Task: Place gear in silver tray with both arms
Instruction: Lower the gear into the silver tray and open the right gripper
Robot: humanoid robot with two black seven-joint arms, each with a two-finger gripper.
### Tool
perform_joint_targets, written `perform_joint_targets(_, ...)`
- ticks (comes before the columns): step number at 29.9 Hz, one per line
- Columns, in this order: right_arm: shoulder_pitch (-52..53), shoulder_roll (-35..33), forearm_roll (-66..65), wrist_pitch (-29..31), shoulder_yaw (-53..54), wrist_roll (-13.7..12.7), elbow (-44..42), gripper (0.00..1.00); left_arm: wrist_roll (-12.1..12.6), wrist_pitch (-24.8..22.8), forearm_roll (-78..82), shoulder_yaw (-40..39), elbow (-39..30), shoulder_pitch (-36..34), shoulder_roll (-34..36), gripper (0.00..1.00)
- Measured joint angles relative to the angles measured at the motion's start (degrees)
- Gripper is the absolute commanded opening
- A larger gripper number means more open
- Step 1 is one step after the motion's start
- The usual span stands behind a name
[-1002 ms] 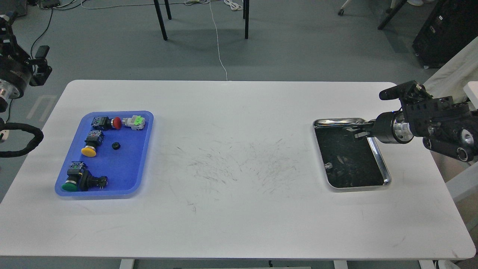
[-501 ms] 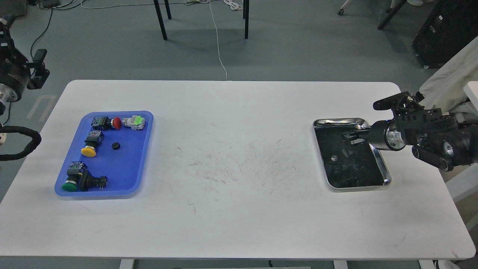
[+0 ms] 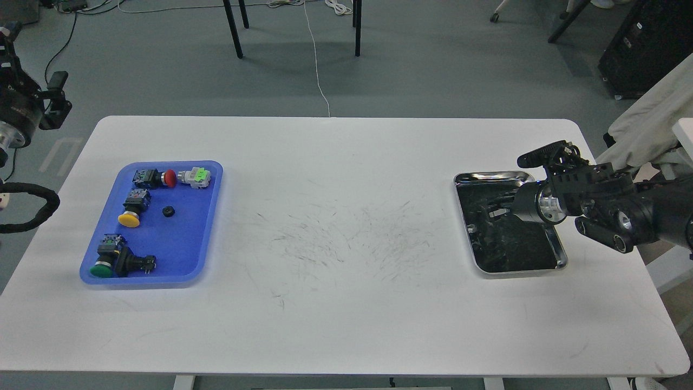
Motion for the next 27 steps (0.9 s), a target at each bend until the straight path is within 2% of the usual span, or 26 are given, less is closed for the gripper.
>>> perform_joint_targets(10,0.2,-0.1,0.0,0.0,0.0,0.0,-0.9,0.09,0.0,0.0,0.0,0.1,0.0,0.0,-0.2,0.98)
perform_joint_targets(14,0.3,-0.1,0.0,0.0,-0.1,0.0,-0.8,0.12,0.0,0.0,0.0,0.1,0.0,0.0,-0.1,0.98)
perform_joint_targets(15,0.3,-0.1,0.0,0.0,-0.1,0.0,-0.7,0.15,0.0,0.0,0.0,0.1,0.0,0.0,-0.1,0.98)
perform_joint_targets(18,0.3,-0.1,0.1,0.1,-0.1,0.0,-0.7,0.36,0.0,0.0,0.0,0.1,0.0,0.1,-0.1,0.98)
perform_joint_targets(21,0.6,-0.1,0.3,0.1,0.2,0.0,-0.7,0.46,0.0,0.0,0.0,0.1,0.0,0.1,-0.1,0.98)
perform_joint_targets(25,0.7,-0.1,0.5,-0.1,0.5,0.1,-0.7,0.52,0.0,0.0,0.0,0.2,0.0,0.1,-0.2,0.98)
perform_joint_targets(27,0.8,-0.3,0.5,-0.1,0.6,0.2,-0.7,0.59,0.0,0.1,0.0,0.2,0.0,0.1,-0.3,0.98)
